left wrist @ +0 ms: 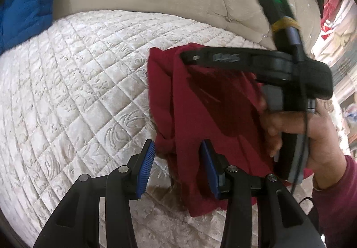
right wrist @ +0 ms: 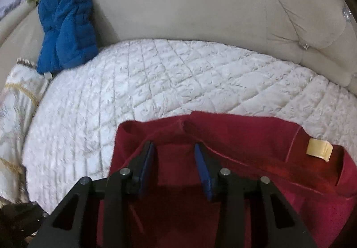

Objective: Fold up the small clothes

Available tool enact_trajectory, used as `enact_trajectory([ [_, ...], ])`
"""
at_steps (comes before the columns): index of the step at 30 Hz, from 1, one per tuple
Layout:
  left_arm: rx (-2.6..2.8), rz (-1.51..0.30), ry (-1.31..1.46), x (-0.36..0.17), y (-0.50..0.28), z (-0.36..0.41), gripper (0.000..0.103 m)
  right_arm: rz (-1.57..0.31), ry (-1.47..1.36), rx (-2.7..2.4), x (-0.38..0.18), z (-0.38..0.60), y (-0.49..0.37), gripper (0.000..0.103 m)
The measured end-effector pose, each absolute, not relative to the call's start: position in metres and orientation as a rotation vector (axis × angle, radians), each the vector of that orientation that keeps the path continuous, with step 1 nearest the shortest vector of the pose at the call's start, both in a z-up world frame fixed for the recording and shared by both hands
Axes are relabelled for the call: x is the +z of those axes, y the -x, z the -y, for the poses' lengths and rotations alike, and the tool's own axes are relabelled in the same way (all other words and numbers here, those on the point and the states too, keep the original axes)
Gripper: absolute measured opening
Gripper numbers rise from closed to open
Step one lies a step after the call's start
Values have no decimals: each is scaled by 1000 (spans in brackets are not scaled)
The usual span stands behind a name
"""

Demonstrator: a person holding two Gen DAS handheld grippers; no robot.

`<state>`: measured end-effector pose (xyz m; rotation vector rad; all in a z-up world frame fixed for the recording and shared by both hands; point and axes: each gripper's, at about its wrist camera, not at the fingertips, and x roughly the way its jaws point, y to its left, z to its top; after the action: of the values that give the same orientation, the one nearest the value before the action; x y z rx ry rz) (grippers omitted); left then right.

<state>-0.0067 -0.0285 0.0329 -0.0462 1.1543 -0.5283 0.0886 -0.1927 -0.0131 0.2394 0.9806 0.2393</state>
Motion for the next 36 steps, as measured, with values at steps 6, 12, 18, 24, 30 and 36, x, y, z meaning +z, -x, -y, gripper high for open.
enact_trajectory([
  [6,-496,-1135,93,38,7,13,21,-966,-301,296,7,194,-71,58],
  [12,-502,-1141,55,35,11,23,21,-1001,-116,271,-6,155,-82,38],
  [18,-497,-1138,76,37,8,22,21,-927,-127,295,9,153,-81,6],
  [24,-493,-1143,72,37,2,23,21,-1015,-172,305,-14,157,-93,12],
  [30,-494,-1142,77,38,3,24,21,-983,-289,354,7,173,-74,66],
  [36,-485,-1122,94,43,3,16,21,-948,-274,343,19,183,-44,66],
])
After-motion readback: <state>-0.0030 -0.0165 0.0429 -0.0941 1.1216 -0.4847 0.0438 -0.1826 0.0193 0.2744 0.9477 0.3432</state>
